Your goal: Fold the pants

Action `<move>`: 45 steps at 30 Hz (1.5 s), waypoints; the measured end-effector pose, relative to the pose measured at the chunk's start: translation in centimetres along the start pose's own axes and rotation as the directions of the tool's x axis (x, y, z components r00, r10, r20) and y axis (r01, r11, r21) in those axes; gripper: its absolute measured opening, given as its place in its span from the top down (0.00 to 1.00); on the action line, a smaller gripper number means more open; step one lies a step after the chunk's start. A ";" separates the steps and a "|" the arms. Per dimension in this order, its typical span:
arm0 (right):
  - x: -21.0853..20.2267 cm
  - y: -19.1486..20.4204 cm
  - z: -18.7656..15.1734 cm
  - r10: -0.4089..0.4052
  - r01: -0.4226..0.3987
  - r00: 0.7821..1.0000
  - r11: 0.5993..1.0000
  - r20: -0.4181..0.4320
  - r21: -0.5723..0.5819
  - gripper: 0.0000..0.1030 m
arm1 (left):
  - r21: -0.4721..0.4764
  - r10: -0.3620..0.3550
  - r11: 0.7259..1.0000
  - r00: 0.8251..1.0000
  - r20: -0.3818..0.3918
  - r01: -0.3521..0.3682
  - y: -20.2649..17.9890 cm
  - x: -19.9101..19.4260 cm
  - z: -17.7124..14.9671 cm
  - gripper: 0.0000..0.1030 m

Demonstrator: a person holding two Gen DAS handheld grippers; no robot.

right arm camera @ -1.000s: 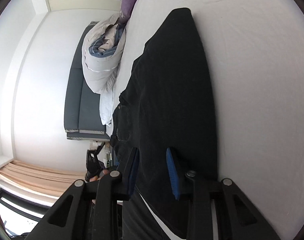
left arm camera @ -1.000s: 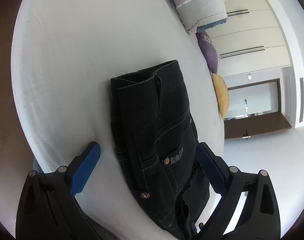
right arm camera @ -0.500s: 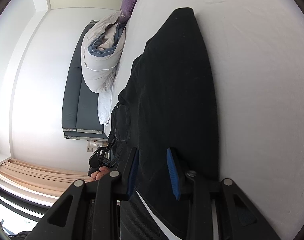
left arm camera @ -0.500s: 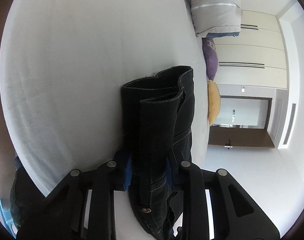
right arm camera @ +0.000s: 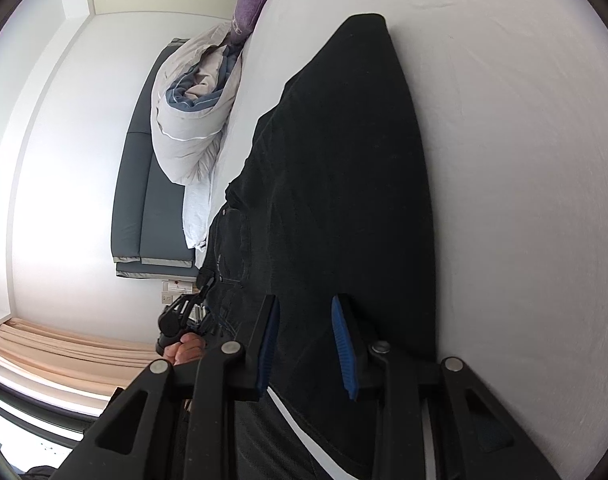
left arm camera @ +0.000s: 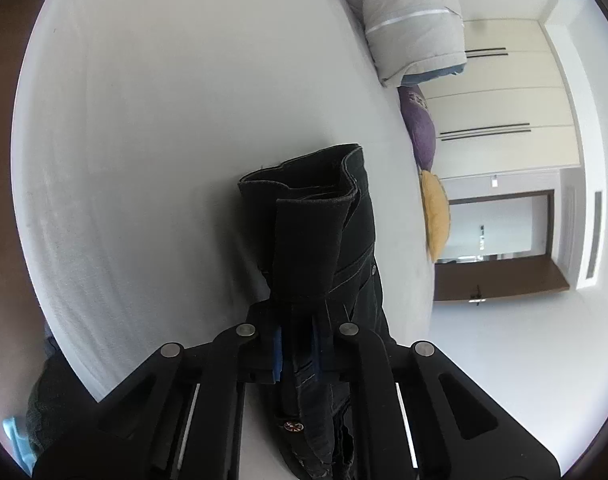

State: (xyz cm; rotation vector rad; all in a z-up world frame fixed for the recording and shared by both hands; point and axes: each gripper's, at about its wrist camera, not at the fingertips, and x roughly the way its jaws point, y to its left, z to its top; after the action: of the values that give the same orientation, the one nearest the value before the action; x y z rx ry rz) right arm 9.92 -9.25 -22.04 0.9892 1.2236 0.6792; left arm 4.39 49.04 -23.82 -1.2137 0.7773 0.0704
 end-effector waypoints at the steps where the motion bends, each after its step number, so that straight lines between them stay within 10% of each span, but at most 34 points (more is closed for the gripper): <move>1: 0.0 -0.1 0.0 -0.011 0.011 1.000 1.000 0.004 0.004 0.78 | 0.041 0.018 0.999 1.000 0.010 -0.018 -1.2 -0.2 -0.1 0.93; 4: 0.0 -0.5 0.1 -0.042 0.042 0.999 0.999 0.001 0.022 0.90 | 0.291 0.063 0.954 0.996 0.061 -0.078 -8.4 -1.0 -1.8 0.94; 6: 0.0 -0.9 0.2 -0.046 0.046 0.999 0.998 0.003 0.036 0.93 | 0.496 0.076 0.861 0.993 0.089 -0.111 -14.0 -1.0 -4.8 0.94; 10: -0.2 -1.0 0.2 -0.027 0.027 1.000 0.999 0.013 0.028 0.90 | 0.904 0.114 0.401 0.987 0.112 -0.149 -23.5 2.7 -17.3 0.94; 12: -0.7 -1.1 0.3 0.010 -0.011 1.000 0.999 0.024 0.043 0.77 | 0.990 0.151 0.056 0.981 0.121 -0.131 -23.9 5.7 -25.6 0.94; 14: -1.5 -0.8 0.6 0.050 -0.052 0.997 0.998 0.053 0.047 0.49 | 0.991 0.190 -0.107 0.976 0.104 -0.085 -22.5 7.9 -30.2 0.94; 15: -2.1 -0.5 0.7 0.068 -0.072 0.995 0.997 0.073 0.042 0.42 | 0.988 0.212 -0.145 0.973 0.089 -0.059 -21.4 8.3 -32.1 0.94; 19: -3.4 0.6 1.7 0.105 -0.107 0.988 0.994 0.117 0.010 0.15 | 0.965 0.235 -0.257 0.965 0.112 -0.049 -19.2 9.4 -35.9 0.94; 27: -0.7 1.4 4.0 0.037 -0.038 0.998 0.999 0.046 0.013 0.16 | 0.898 0.168 -0.420 0.961 0.221 -0.133 -17.6 8.9 -40.0 0.94; 32: 0.6 2.0 5.8 -0.063 0.064 0.998 0.998 0.014 -0.004 0.39 | 0.840 0.120 -0.517 0.957 0.262 -0.166 -14.9 7.2 -42.8 0.94; 35: 0.8 2.4 6.6 -0.117 0.116 0.993 0.991 -0.011 -0.060 0.76 | 0.838 0.121 -0.521 0.958 0.258 -0.160 -14.6 7.2 -43.5 0.94; 45: -1.9 1.6 4.7 -0.100 0.105 0.993 0.991 0.065 -0.087 0.83 | 0.829 0.112 -0.548 0.972 0.207 -0.114 -14.5 7.0 -46.3 0.94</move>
State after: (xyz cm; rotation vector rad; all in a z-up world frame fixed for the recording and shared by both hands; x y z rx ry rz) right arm 14.11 -11.39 -19.60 0.8604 1.1727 0.6145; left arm -7.01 1.39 -22.06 0.9154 0.5555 -0.4349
